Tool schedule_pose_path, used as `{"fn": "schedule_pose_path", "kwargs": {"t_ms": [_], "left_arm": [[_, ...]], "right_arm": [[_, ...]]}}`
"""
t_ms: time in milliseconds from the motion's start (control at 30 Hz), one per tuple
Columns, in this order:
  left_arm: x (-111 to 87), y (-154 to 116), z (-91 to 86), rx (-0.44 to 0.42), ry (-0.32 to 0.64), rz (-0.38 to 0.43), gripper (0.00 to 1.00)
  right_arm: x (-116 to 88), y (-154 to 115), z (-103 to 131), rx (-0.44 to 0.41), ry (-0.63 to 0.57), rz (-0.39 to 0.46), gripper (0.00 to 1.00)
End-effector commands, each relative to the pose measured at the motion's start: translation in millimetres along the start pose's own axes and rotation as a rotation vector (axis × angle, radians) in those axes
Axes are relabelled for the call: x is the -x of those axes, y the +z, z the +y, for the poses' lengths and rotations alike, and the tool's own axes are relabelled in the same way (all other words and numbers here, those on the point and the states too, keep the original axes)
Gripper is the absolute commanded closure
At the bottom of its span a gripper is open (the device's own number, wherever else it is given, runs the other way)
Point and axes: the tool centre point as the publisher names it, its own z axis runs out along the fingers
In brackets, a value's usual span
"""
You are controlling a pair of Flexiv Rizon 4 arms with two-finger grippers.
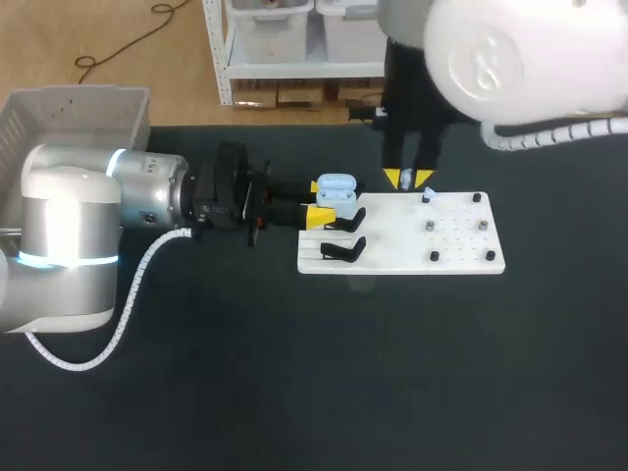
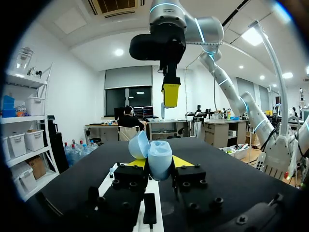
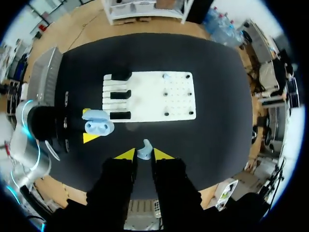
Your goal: Pick up each earbud case from the left stands, insert the matching earbuds, close the lid, and place the case in the box.
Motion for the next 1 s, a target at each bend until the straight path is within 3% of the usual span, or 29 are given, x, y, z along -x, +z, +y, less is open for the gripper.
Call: {"fn": "schedule_pose_path", "kwargs": {"t_ms": [33,400,1000], "left_arm": [[-0.4,-0.3,0.4,-0.001,0.0,0.0,1.0],[-0.4,-0.3,0.4,-0.001,0.0,0.0,1.0],[-0.4,-0.3,0.4,-0.001,0.0,0.0,1.0]], "right_arm": [[7.1,3.3,16.0,-0.086,0.13,0.045,1.0],[0.6,6.1,47.2,-0.13,0.186,0.008,1.0],[1.2,4.4,53.0,-0.117,0.189,0.022,1.0]]}}
